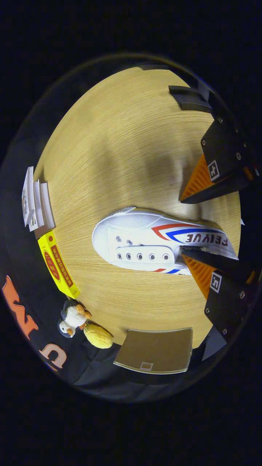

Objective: Open the storage box then place both shoes into the box .Put the left shoe in first, then the right shoe, with the right side of both shoes facing outward in a uniform manner.

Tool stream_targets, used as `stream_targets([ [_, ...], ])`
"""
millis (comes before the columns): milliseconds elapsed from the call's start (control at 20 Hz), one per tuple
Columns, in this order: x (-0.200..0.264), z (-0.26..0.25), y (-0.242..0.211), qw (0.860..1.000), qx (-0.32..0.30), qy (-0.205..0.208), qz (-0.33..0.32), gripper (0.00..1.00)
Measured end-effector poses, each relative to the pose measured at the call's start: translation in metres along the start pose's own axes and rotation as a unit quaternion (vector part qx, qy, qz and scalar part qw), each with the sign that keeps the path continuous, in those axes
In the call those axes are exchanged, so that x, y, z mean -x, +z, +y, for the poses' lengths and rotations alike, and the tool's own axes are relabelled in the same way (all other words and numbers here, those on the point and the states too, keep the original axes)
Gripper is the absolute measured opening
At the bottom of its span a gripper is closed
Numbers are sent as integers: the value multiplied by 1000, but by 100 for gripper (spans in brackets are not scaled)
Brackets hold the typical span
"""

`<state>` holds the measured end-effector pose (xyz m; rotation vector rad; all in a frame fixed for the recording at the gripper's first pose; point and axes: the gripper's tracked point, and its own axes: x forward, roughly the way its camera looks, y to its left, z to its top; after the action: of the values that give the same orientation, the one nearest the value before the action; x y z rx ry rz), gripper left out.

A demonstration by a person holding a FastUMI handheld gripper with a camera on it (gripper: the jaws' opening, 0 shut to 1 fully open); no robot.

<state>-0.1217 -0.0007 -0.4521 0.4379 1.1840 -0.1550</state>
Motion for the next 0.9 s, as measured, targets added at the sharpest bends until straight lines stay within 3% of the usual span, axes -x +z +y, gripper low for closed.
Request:
stream_targets([
  [200, -8, 9, 3, 1000, -20, 8, 2, 66],
  [250, -4, 8, 6, 1000, -28, 8, -7, 53],
  [400, 0, 3, 12, 999, -44, 14, -27, 40],
  [450, 1, 2, 15, 998, -52, 16, -35, 26],
  [550, -1, 7, 14, 997, -64, 24, -29, 17],
  [700, 13, 30, 15, 993, -92, 66, -32, 12],
  [900, 36, 70, 37, 990, -84, 99, -52, 12],
])
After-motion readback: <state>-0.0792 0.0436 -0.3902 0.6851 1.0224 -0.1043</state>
